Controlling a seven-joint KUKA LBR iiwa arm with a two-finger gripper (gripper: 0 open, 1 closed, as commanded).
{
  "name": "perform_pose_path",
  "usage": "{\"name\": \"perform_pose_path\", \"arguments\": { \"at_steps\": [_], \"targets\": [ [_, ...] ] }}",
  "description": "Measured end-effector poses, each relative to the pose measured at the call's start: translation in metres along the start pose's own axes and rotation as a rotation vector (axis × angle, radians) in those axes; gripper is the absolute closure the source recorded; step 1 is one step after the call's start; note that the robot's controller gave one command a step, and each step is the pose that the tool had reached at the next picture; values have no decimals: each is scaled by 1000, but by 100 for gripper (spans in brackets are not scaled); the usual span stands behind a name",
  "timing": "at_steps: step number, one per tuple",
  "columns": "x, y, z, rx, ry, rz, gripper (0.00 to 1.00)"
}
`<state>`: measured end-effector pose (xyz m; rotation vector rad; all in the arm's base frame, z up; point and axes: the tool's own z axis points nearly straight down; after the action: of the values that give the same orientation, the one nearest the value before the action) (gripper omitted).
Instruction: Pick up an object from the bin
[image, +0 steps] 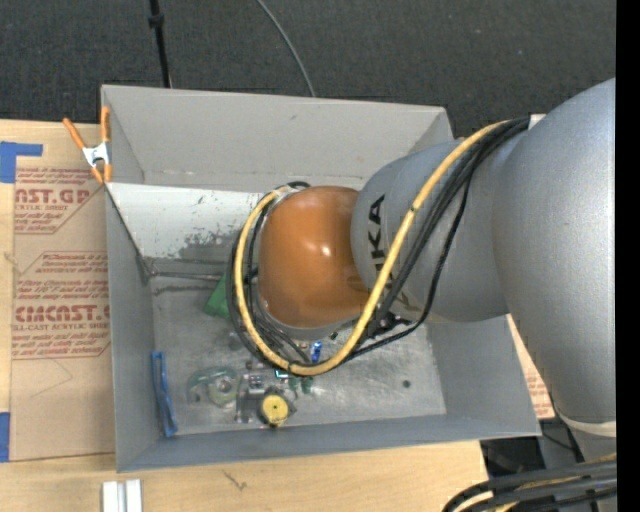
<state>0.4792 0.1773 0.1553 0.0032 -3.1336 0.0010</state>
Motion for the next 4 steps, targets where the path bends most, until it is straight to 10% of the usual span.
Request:
{"name": "perform_pose_path", "arguments": {
  "at_steps": [1, 2, 3, 4],
  "targets": [
    [-20, -25, 85, -5, -15, 111, 0],
    [-15, -6, 83, -4, -15, 307, 0],
    [-16, -5, 82, -6, -14, 307, 100],
    [-24, -3, 2, -6, -15, 291, 100]
  ]
}}
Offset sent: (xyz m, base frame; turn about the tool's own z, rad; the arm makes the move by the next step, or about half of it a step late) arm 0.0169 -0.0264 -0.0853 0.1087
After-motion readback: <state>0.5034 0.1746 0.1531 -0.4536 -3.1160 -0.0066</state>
